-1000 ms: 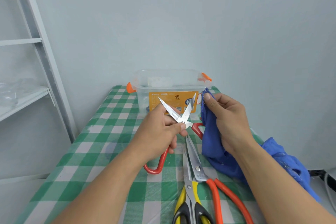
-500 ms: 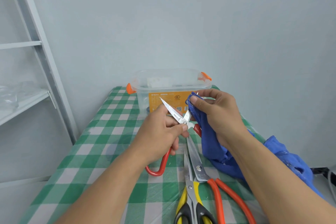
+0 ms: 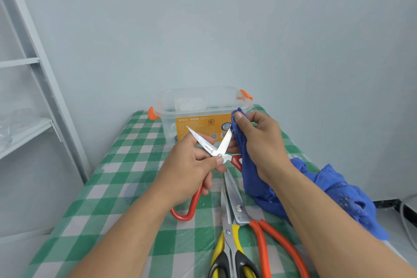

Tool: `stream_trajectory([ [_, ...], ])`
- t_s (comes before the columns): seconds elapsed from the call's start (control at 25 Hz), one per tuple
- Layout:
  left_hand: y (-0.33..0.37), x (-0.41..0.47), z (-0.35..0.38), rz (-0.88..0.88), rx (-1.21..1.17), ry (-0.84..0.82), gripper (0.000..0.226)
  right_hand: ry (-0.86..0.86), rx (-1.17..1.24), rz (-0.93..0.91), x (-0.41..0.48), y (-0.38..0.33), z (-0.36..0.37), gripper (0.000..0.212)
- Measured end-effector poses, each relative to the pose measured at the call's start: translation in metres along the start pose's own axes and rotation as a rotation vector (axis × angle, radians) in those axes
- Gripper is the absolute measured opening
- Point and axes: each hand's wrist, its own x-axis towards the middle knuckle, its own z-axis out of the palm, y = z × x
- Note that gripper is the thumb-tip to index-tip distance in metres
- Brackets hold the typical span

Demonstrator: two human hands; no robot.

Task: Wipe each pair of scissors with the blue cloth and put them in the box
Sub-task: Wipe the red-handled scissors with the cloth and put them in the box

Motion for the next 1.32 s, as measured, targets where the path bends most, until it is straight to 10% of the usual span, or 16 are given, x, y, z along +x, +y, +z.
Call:
stream_trajectory([
  [1.32, 0.0, 0.001, -0.012, -0.084, 0.081, -0.11, 0.053, 0.162, -0.078, -0.03, 0.005, 0.004, -0.016, 0.035],
])
